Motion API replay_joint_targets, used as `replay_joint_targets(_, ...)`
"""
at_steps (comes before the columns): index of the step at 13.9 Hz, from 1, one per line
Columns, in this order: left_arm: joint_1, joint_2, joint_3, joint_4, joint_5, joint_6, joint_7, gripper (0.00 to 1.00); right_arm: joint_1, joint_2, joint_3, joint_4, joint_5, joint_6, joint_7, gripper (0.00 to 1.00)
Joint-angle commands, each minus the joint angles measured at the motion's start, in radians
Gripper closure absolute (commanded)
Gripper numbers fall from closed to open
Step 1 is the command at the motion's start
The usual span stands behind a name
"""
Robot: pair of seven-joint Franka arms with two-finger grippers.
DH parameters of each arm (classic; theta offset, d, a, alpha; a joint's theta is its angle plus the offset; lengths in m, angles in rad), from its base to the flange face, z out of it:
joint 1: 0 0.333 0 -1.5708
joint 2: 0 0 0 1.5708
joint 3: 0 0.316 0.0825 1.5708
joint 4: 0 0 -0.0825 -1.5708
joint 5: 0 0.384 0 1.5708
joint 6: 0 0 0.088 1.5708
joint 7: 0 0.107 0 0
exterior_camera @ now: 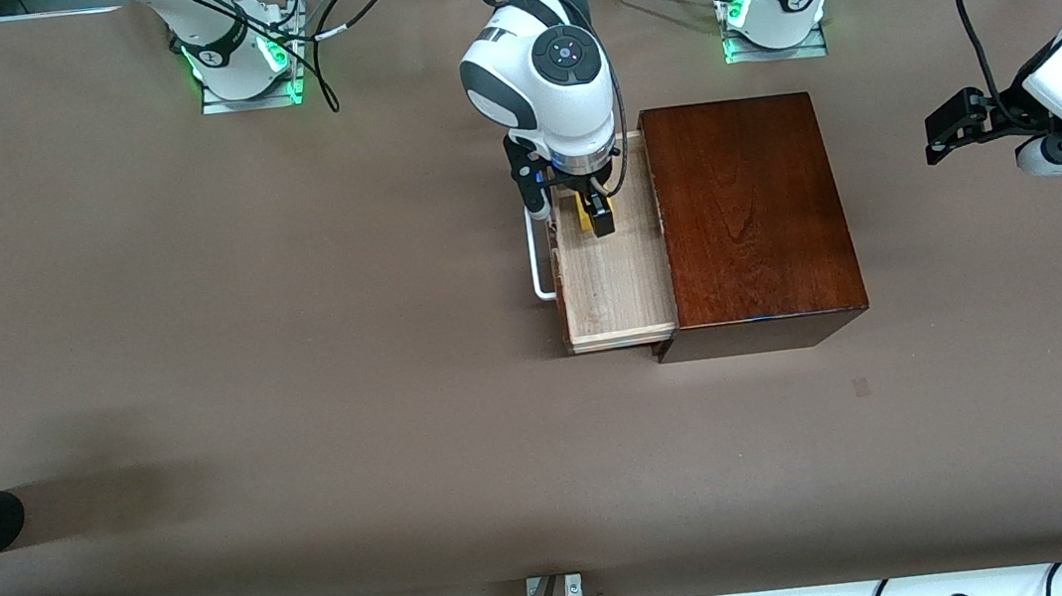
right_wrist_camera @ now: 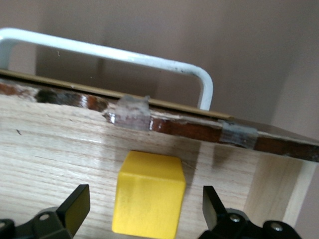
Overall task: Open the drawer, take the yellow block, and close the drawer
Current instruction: 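Lower the right gripper and close it on the yellow cube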
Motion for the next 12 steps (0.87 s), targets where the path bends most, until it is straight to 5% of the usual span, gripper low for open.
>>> replay_joint_targets(1,-0.010,-0.012,0.013,-0.007,-0.003,-0.005,0.009,0.00,0.018,0.036,-0.012,0.035,-0.019,0.009,0.025,0.32)
replay_joint_targets(2,-0.010,-0.011,0.013,-0.005,-0.003,-0.003,0.013,0.00,0.016,0.034,-0.012,0.035,-0.019,0.012,0.021,0.51)
replay_joint_targets(4,-0.009,-0.011,0.013,0.000,-0.003,-0.003,0.015,0.00,0.014,0.027,-0.014,0.035,-0.019,0.011,0.015,0.71)
replay_joint_targets(12,-0.007,-0.008,0.014,0.003,-0.003,-0.003,0.016,0.00,-0.074,-0.162,-0.015,0.035,-0.016,-0.156,-0.209,0.76)
